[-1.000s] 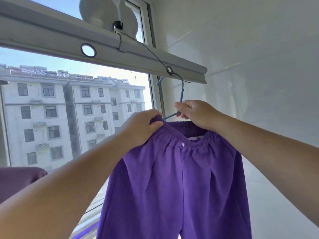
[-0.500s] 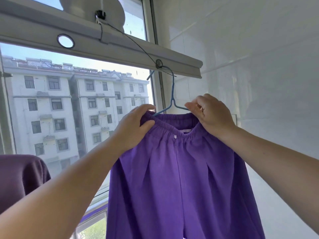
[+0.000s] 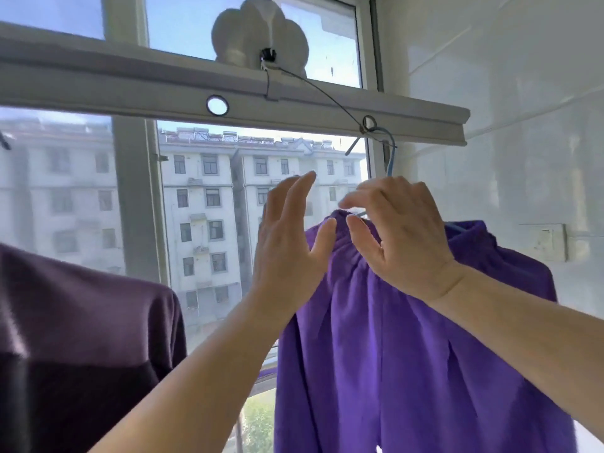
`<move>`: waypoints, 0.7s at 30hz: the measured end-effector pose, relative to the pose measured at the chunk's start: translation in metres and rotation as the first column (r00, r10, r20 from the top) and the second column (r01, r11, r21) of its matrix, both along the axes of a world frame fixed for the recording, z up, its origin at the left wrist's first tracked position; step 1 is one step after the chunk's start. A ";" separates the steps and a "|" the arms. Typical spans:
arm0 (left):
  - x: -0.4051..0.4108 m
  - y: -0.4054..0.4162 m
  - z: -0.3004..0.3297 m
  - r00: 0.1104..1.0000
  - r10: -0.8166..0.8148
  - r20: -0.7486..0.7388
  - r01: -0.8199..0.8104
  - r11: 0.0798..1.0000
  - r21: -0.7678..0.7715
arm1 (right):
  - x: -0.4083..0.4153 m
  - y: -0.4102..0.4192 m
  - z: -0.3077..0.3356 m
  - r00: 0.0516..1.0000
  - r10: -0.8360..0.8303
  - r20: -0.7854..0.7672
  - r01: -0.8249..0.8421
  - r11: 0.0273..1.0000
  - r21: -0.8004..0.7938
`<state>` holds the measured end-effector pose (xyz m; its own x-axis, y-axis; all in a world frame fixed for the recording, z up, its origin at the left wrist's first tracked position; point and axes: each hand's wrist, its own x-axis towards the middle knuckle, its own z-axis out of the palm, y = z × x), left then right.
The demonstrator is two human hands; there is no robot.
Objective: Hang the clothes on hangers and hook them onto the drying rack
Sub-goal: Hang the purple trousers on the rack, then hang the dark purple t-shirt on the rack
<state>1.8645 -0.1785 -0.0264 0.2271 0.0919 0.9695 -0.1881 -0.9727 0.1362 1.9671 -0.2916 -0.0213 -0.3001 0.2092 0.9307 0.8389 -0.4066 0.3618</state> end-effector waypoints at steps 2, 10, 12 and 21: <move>-0.017 0.005 0.002 0.998 0.045 0.048 -0.045 0.999 0.015 | -0.019 0.014 -0.002 0.997 0.076 -0.033 -0.077 0.997 -0.014; -0.138 0.023 0.006 0.882 0.455 0.122 -0.461 0.887 0.018 | -0.118 0.084 -0.005 0.844 0.419 -0.336 -0.484 0.864 -0.140; -0.162 0.024 0.011 0.783 0.603 0.152 -0.617 0.785 0.063 | -0.140 0.095 -0.002 0.756 0.471 -0.454 -0.596 0.783 -0.181; -0.258 0.053 0.033 0.239 0.948 -0.209 -0.942 0.279 0.189 | -0.233 0.149 0.019 0.594 0.579 -0.559 -0.743 0.660 -0.106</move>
<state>1.6061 -0.1256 0.0068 0.1979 0.3881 0.9001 0.9032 -0.4289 -0.0136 1.7343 -0.1430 -0.0024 -0.0473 0.4097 0.9110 0.9119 0.3900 -0.1281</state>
